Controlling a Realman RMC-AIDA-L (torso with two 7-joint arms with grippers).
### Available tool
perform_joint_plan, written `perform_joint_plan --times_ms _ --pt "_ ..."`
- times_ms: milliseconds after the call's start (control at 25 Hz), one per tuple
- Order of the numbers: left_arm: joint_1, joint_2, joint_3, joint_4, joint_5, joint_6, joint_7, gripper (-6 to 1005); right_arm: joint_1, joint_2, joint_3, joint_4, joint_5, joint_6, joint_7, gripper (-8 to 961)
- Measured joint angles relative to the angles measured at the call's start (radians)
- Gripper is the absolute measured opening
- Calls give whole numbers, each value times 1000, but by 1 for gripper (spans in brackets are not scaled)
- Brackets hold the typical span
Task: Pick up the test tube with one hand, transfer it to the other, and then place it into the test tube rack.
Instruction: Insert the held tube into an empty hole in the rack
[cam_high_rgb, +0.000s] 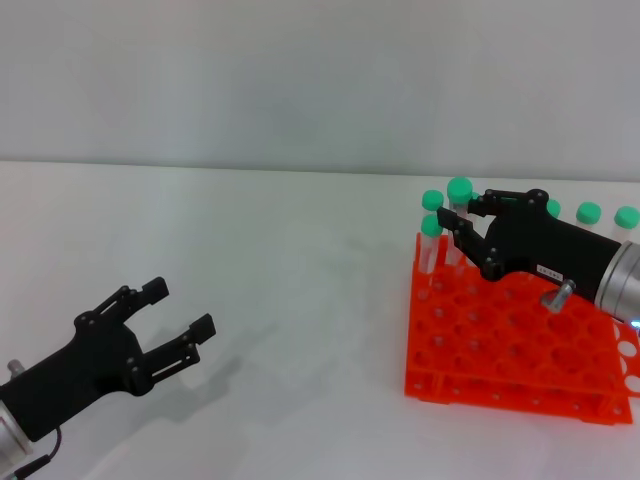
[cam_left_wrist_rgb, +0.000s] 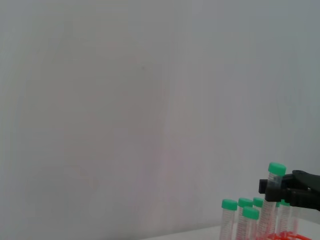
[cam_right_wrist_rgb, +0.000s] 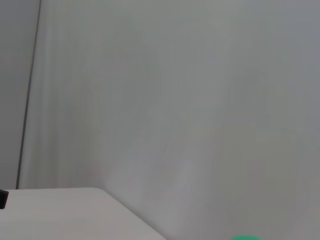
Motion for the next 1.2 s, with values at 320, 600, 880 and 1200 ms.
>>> perform_joint_plan --times_ms 320,600,880,1200 --pt "-7 2 0 1 0 -8 0 894 4 0 -5 10 2 19 3 289" --pt "-8 2 0 -1 0 -9 -2 894 4 -2 -8 8 3 22 8 294" --pt "-8 2 0 1 0 -14 -2 894 3 -4 -8 9 -2 47 9 298" --pt "-19 2 0 2 0 -18 -3 894 -8 -6 -8 15 -3 57 10 304"
